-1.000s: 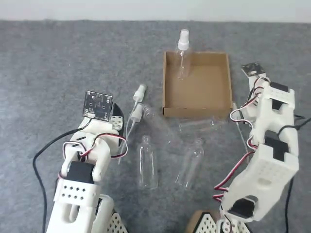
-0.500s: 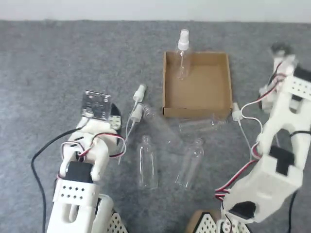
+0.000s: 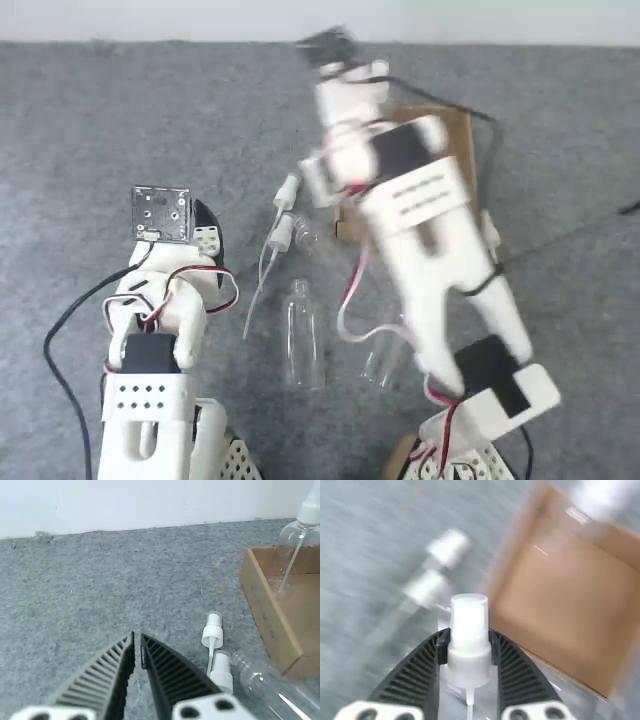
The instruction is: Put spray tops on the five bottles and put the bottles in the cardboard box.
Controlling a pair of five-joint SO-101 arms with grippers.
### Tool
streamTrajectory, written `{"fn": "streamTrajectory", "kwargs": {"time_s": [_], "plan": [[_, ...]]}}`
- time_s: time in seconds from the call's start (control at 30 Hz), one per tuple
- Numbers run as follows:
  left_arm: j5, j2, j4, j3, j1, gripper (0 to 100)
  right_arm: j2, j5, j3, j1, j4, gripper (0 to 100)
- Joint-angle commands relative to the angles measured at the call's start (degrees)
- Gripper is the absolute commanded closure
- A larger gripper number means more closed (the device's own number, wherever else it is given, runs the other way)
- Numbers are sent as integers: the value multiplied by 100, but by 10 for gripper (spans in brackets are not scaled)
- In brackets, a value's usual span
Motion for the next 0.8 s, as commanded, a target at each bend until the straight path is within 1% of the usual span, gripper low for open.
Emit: {"fn": "streamTrajectory", "kwargs": {"time_s": [0.0, 0.07, 0.17, 0.23, 0.43, 0.53, 0.63, 0.77], "plan": [[0, -79, -141, -48, -35, 988, 338, -1380, -334, -637, -971, 993], [9, -88, -141, -48, -44, 988, 629, -1811, -334, -760, -1341, 992], [26, -62, -141, -40, -18, 988, 1024, -2171, -334, -857, -1780, 992], [220, -88, -141, 4, -26, 988, 1253, -2444, -334, -866, -2053, 992], [308, -88, -141, 4, -44, 988, 1921, -3332, -334, -848, -2589, 991], [308, -88, -141, 4, -44, 988, 2246, -3499, -334, -857, -2721, 991], [299, -88, -141, 4, -44, 988, 2422, -3481, -334, -857, -2730, 981], [299, -97, -141, 4, -44, 988, 2510, -3490, -316, -857, -2659, 863]]}}
